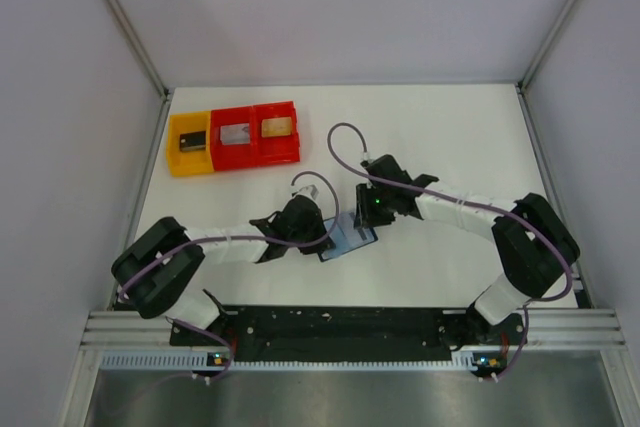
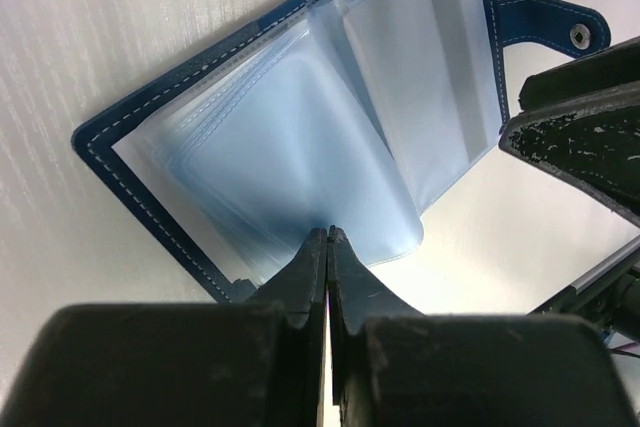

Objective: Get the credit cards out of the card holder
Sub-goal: Remove the credit card from the card holder.

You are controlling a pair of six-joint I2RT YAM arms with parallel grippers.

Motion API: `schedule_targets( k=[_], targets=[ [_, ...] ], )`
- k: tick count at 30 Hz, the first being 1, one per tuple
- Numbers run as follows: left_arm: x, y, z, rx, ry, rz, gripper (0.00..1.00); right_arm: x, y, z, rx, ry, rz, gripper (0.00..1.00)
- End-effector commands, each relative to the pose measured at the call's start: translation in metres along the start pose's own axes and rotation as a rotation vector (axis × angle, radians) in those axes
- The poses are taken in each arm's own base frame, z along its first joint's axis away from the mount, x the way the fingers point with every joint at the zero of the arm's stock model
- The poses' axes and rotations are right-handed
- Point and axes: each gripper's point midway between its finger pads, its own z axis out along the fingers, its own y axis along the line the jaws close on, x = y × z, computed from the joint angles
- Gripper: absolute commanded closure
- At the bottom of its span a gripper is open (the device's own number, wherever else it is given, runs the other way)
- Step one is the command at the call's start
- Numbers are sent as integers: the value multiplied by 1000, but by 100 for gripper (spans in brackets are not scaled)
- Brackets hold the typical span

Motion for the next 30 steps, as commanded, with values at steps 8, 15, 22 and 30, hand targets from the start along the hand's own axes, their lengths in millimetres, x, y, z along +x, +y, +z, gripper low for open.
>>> schedule_targets(
  k=[8,15,22,30],
  targets=[
    [19,53,-12,-239,42,81,100,17,-18,-1,100,31,-10,66],
    [25,54,-10,-245,62,88,100,23,-19,4,96,54,-4,65],
    [26,52,-9,-242,68,99,100,31,-18,9,82,90,0,66],
    [27,51,-8,-239,70,101,100,35,-16,13,64,113,3,69]
  ],
)
